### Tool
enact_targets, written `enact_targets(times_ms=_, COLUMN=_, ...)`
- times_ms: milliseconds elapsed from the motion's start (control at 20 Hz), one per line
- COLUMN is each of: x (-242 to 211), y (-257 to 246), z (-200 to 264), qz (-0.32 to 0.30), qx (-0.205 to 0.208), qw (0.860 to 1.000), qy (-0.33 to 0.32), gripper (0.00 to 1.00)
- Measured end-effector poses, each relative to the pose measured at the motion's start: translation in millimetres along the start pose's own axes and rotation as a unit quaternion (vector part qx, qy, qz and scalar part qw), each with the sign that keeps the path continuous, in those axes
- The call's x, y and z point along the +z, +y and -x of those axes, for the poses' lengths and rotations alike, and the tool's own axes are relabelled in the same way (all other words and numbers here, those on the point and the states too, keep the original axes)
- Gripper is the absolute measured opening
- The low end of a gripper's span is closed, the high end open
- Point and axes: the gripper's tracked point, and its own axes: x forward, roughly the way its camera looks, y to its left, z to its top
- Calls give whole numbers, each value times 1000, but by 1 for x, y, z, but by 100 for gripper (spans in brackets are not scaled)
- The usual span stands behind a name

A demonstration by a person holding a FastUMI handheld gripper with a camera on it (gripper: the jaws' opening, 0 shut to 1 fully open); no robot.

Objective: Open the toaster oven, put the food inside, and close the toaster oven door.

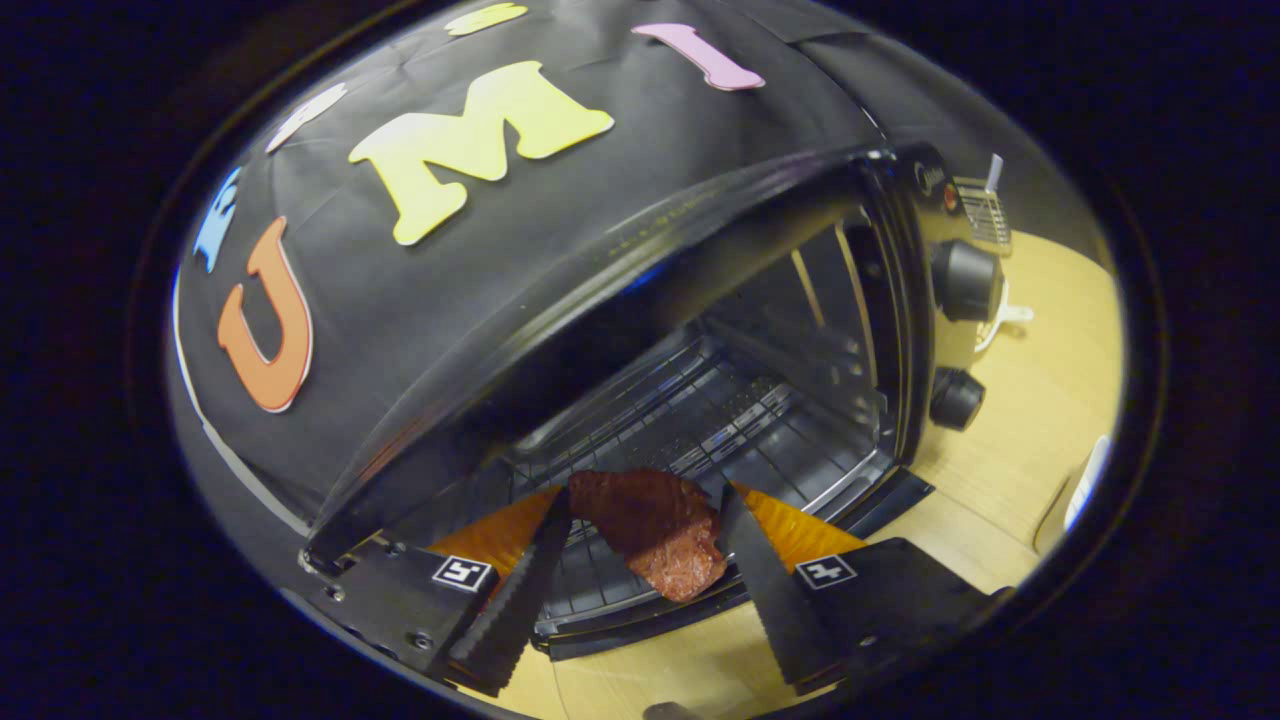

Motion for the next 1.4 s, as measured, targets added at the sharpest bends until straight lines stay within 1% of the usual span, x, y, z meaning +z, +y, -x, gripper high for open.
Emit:
enact_targets(times_ms=50, x=-2, y=-2, z=4, qz=9, qx=-2, qw=1000, qy=4, gripper=98)
enact_targets(times_ms=200, x=-6, y=-2, z=18, qz=40, qx=-1, qw=999, qy=17, gripper=98)
enact_targets(times_ms=400, x=-7, y=-11, z=56, qz=115, qx=0, qw=993, qy=28, gripper=99)
enact_targets(times_ms=500, x=-15, y=-11, z=73, qz=151, qx=4, qw=988, qy=39, gripper=99)
enact_targets(times_ms=650, x=-26, y=-23, z=111, qz=203, qx=12, qw=977, qy=63, gripper=99)
enact_targets(times_ms=800, x=-40, y=-43, z=144, qz=237, qx=13, qw=967, qy=90, gripper=99)
enact_targets(times_ms=950, x=-51, y=-69, z=174, qz=281, qx=10, qw=954, qy=105, gripper=99)
enact_targets(times_ms=1250, x=-91, y=-111, z=206, qz=310, qx=15, qw=938, qy=155, gripper=99)
enact_targets(times_ms=1400, x=-113, y=-125, z=209, qz=302, qx=10, qw=935, qy=183, gripper=99)
